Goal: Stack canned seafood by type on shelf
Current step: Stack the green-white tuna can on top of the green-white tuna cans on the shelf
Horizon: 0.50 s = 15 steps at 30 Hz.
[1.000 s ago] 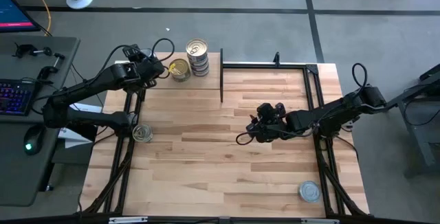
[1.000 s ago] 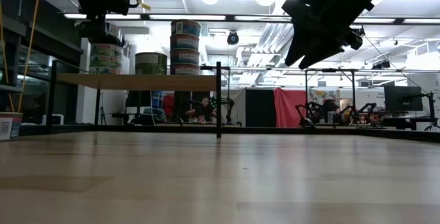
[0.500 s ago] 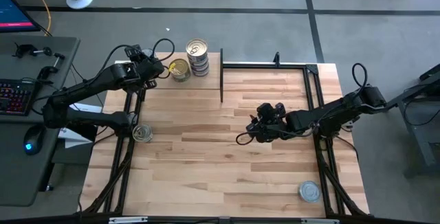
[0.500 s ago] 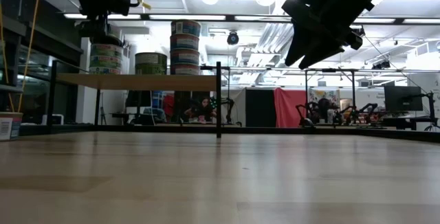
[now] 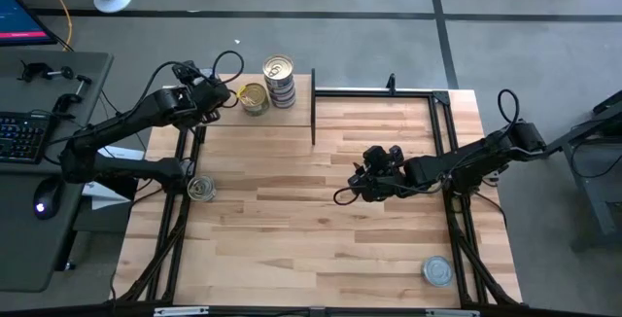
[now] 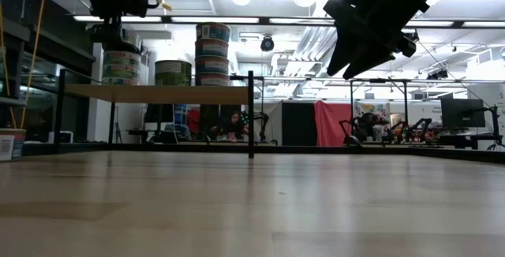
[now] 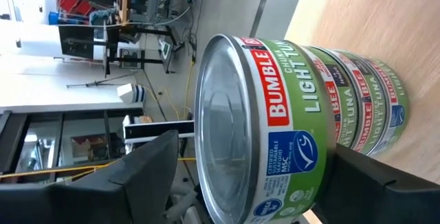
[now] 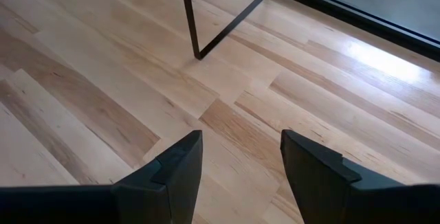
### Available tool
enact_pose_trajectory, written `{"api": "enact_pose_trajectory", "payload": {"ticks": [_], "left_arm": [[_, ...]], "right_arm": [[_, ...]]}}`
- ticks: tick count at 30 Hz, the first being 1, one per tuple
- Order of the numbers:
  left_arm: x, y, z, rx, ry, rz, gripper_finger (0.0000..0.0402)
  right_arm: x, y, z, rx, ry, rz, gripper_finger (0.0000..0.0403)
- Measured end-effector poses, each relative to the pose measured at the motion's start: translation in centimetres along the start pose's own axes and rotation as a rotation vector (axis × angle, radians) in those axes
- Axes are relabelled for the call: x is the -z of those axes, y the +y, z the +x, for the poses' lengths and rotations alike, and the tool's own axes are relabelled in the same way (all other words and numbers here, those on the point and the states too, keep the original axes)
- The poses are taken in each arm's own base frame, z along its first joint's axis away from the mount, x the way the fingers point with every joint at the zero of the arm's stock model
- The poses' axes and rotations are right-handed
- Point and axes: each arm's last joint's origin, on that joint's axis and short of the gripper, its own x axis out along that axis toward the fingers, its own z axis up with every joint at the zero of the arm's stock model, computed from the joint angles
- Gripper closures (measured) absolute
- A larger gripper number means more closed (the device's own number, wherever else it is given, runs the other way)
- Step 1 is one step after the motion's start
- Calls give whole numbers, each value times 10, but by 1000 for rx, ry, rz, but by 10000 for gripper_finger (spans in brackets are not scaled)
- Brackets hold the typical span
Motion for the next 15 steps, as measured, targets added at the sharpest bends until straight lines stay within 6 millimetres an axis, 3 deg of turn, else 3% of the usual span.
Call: {"api": "enact_pose_trajectory", "payload": {"ticks": [15], "left_arm": [[-1,16,-5,131,-68,-46,107]], "right_arm": [[0,0,0,-4,5,2,215]]}}
